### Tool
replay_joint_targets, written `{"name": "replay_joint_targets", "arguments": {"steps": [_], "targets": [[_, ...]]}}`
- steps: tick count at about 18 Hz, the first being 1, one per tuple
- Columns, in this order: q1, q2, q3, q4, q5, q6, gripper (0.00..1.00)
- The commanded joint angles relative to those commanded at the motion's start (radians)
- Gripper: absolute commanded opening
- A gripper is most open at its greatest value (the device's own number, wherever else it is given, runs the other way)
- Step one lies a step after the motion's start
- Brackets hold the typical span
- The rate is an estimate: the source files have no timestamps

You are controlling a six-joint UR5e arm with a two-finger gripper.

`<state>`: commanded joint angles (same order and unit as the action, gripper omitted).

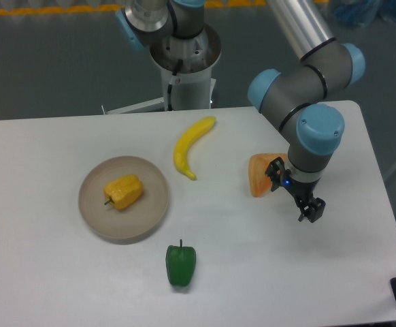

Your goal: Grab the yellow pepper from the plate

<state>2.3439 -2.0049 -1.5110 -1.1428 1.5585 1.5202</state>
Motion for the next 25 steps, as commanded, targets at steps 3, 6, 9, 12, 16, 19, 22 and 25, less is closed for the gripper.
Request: {"name": "replay_joint_targets", "arguments": {"steps": [3,6,9,12,16,19,22,25], "targets": [[0.000,0.000,0.000,0.000,0.000,-0.002,1.00],[-0.002,0.000,0.000,0.000,-0.002,-0.005,1.00],[-0.035,0.003,-0.015,0.000,-0.005,-0.098,1.00],[-0.096,0.027,-0.037,-0.006,-0.009,-0.135,1.00],[-0.219,0.074,-0.083,-0.006,-0.015,-0.265,1.00],[-0.359,0.087,-0.109,-0.006,-0.015,-0.374,1.00],[-0.443,0.110,-0.159,-0.003,-0.027,-0.464,1.00],[-0.489,0.129,-0.205,-0.003,-0.073,-0.564,1.00]]}}
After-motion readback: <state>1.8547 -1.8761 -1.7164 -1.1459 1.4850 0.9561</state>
